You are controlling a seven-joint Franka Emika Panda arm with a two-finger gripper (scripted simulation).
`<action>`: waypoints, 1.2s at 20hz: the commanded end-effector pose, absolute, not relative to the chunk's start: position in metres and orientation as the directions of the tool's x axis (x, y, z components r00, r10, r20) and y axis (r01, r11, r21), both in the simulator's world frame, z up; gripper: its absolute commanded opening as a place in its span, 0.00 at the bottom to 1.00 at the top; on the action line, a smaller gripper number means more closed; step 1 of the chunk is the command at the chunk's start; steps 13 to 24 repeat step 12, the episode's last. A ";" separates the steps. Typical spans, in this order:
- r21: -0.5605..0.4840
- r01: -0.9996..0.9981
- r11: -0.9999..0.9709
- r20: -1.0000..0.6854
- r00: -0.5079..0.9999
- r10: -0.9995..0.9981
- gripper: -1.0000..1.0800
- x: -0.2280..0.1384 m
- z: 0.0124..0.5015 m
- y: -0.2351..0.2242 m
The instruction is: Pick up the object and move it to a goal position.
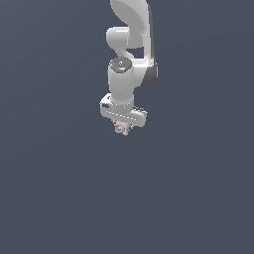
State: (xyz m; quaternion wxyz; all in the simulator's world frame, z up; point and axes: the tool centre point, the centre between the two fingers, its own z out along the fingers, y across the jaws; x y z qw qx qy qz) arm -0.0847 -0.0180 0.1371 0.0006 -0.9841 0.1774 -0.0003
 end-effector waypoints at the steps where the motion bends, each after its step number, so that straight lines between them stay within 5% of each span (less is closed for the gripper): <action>1: -0.001 -0.349 -0.937 0.000 0.937 -0.349 0.00 -0.092 0.149 -0.018; 24: 0.000 -0.349 -0.937 0.000 0.937 -0.349 0.00 -0.103 0.173 -0.019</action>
